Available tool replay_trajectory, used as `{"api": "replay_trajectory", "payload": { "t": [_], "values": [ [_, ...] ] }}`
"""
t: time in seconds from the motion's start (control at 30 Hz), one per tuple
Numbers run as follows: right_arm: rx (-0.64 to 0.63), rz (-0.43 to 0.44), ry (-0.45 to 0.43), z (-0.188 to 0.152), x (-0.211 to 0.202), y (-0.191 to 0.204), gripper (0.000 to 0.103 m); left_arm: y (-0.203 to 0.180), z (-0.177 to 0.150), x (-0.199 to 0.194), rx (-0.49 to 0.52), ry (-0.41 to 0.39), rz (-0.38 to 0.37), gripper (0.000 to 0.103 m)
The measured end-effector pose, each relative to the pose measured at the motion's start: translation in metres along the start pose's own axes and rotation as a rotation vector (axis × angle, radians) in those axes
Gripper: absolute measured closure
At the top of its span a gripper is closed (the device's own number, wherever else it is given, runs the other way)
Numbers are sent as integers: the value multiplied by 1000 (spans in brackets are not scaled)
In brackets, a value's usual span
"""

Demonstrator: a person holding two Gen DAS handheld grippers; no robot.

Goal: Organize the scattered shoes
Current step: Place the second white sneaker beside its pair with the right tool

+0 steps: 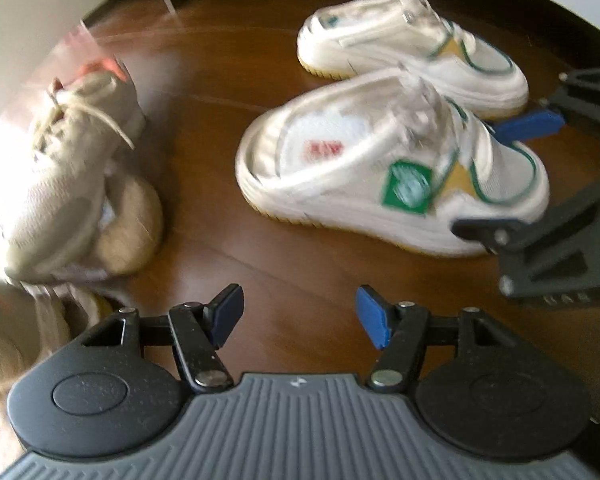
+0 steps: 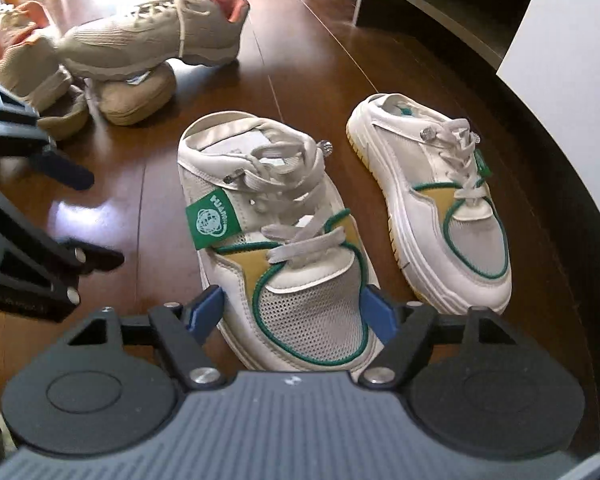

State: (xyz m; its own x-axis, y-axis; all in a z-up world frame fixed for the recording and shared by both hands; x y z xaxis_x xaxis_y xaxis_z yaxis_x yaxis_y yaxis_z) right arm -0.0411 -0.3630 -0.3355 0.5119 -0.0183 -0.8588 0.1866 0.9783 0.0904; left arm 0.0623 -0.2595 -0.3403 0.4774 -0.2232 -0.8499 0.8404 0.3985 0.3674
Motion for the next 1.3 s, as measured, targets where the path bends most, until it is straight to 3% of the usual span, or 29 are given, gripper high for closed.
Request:
{"api": "replay_trajectory", "payload": {
  "t": [0.1, 0.23, 0.3, 0.37, 0.6, 1.3],
  "values": [
    [-48, -2, -3, 0, -10, 3, 25, 6, 11, 3, -12, -16, -13, 36],
    [-136, -18, 73, -24, -17, 0, 26, -3, 15, 9, 37, -19, -41, 36],
    [-116, 10, 85, -33, -15, 0, 32, -14, 16, 15, 101, -25, -34, 36],
    [-81, -17, 61, -35, -9, -4, 36, -19, 20, 20, 133, -38, -23, 36],
    [-11, -32, 32, -28, -8, -13, 38, -24, 44, 35, 222, -74, 2, 36],
    [110, -99, 37, -13, -7, -43, 44, -38, 89, 52, 262, -107, 78, 36]
  ]
}}
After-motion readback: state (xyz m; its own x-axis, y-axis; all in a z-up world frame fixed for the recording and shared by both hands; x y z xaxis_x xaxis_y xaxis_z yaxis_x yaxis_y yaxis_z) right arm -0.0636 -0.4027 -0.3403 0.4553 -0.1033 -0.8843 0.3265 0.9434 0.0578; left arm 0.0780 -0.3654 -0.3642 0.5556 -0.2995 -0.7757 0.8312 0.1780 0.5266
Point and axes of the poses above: each gripper's, at about its wrist camera, not at the fingertips, and x roughly the way its jaws point, y to its left, z to its top, the point moved 10 cm from there along x, roughly the way its jaws point, and after that the axes turned 14 degrees about z, right-handed, at the moved point
